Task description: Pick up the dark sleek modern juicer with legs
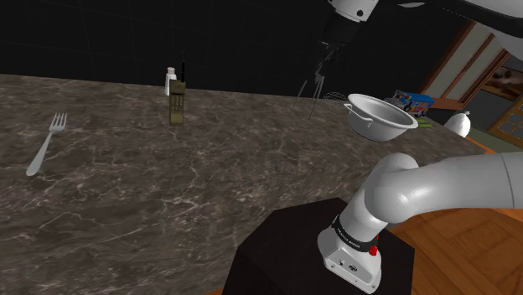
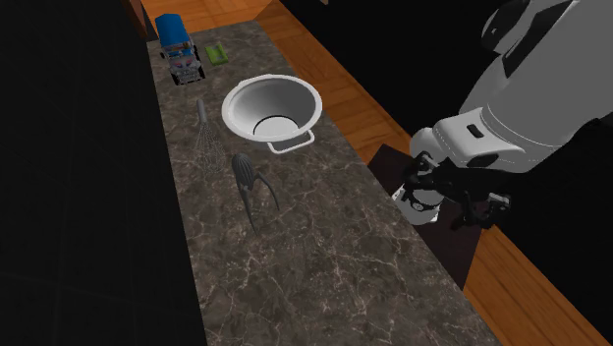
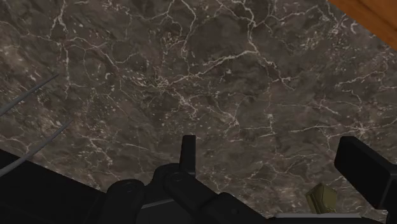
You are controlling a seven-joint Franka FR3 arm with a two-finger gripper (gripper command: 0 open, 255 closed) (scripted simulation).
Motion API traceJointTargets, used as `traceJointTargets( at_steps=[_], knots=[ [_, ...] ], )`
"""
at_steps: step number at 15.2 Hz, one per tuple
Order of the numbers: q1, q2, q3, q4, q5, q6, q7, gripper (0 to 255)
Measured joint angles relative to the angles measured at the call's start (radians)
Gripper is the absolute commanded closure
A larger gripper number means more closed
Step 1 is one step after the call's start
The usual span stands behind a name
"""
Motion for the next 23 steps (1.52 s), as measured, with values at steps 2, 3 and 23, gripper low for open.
traceJointTargets(
  at_steps=[2, 3, 23],
  knots=[
    [-0.002, 0.006, -0.011, 0.008, -0.005, -0.002, -0.012, 0],
    [-0.004, 0.017, -0.029, 0.019, -0.011, -0.001, -0.032, 0],
    [0.001, 0.535, -0.538, 0.546, 0.010, -0.021, -0.633, 0]
  ],
)
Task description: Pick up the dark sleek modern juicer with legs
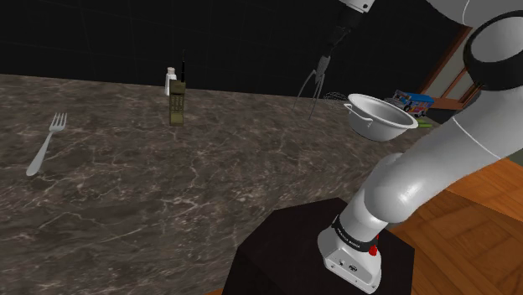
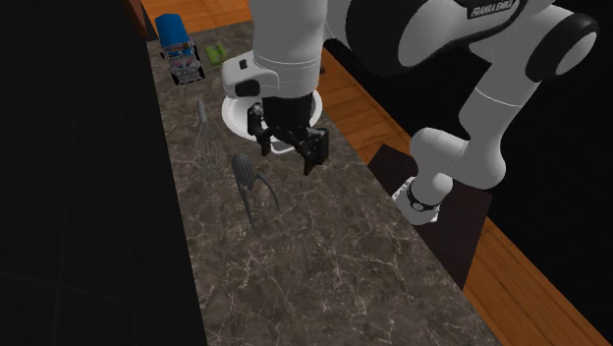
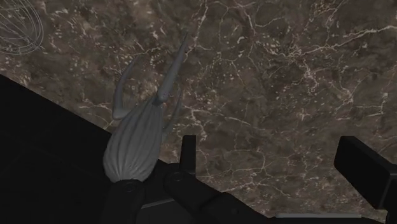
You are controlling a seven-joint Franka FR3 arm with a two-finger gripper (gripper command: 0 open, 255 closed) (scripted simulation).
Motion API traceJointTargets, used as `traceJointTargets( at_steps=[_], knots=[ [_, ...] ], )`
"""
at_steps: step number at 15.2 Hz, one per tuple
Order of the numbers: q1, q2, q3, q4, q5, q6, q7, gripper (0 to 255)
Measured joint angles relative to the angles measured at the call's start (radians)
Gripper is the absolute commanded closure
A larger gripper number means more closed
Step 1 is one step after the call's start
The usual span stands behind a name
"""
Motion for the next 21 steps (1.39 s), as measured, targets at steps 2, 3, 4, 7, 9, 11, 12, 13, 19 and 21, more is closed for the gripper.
traceJointTargets(
  at_steps=[2, 3, 4, 7, 9, 11, 12, 13, 19, 21],
  knots=[
    [-0.002, 0.087, -0.059, 0.088, 0.047, -0.018, -0.075, 0],
    [-0.007, 0.133, -0.087, 0.133, 0.074, -0.031, -0.113, 0],
    [-0.014, 0.180, -0.112, 0.184, 0.105, -0.049, -0.149, 0],
    [-0.066, 0.354, -0.186, 0.358, 0.228, -0.109, -0.270, 0],
    [-0.076, 0.377, -0.191, 0.361, 0.245, -0.099, -0.291, 0],
    [-0.075, 0.375, -0.190, 0.333, 0.244, -0.073, -0.296, 0],
    [-0.074, 0.373, -0.190, 0.319, 0.242, -0.061, -0.297, 0],
    [-0.069, 0.362, -0.188, 0.295, 0.235, -0.044, -0.295, 0],
    [-0.061, 0.342, -0.184, 0.243, 0.222, -0.003, -0.290, 255],
    [-0.061, 0.341, -0.183, 0.242, 0.221, -0.001, -0.290, 255]
  ],
)
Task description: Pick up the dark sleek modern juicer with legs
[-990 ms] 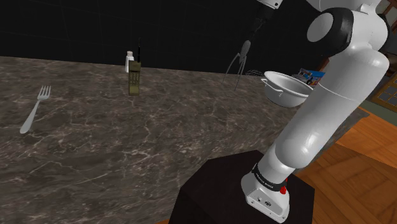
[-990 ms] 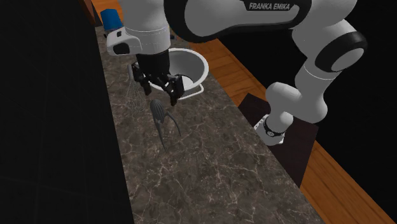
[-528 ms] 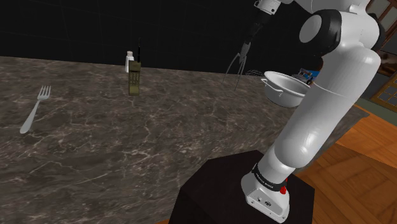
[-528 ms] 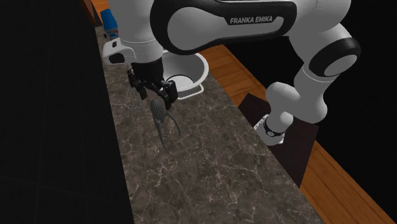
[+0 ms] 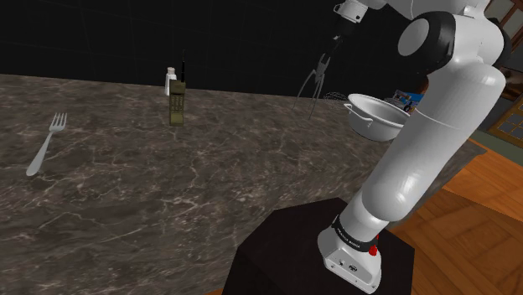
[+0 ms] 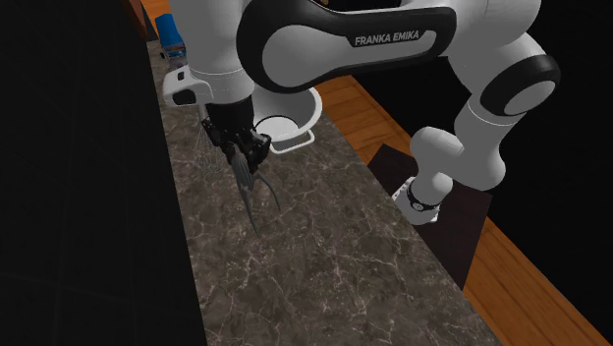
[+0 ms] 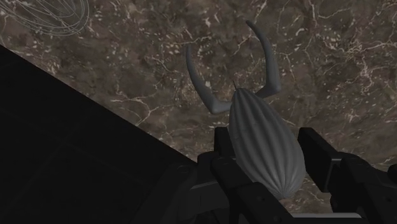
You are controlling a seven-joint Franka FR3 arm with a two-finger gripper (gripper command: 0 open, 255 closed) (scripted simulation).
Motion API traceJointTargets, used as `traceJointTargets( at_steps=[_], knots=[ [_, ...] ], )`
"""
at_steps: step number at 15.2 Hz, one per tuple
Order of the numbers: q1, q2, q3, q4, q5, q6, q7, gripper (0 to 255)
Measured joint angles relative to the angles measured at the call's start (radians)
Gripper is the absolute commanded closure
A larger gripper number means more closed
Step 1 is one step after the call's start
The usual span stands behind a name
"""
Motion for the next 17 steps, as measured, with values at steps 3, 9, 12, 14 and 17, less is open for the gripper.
traceJointTargets(
  at_steps=[3, 9, 12, 14, 17],
  knots=[
    [0.000, 0.001, 0.000, 0.001, 0.001, 0.000, 0.000, 255],
    [-0.011, 0.027, -0.006, 0.065, 0.018, -0.050, -0.007, 255],
    [-0.024, 0.053, -0.012, 0.135, 0.037, -0.103, -0.014, 255],
    [-0.033, 0.068, -0.016, 0.178, 0.048, -0.135, -0.017, 255],
    [-0.056, 0.103, -0.023, 0.258, 0.077, -0.190, -0.027, 255]
  ],
)
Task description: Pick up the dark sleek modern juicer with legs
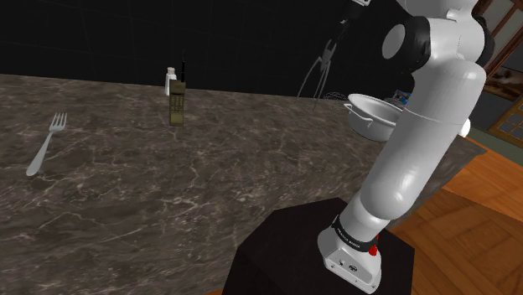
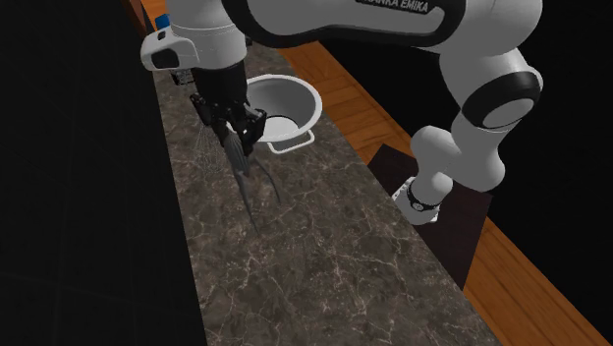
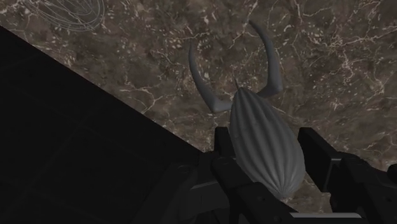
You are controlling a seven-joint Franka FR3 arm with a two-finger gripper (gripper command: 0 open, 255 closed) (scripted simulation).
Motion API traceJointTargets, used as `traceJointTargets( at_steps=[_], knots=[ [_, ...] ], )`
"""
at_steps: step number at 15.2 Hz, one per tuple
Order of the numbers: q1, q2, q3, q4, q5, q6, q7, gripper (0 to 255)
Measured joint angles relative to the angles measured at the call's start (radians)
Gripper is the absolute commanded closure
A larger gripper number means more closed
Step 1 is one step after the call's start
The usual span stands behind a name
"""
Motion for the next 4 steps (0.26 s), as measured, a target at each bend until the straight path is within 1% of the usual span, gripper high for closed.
traceJointTargets(
  at_steps=[4],
  knots=[
    [-0.038, 0.052, -0.006, 0.115, 0.043, -0.076, -0.010, 255]
  ],
)
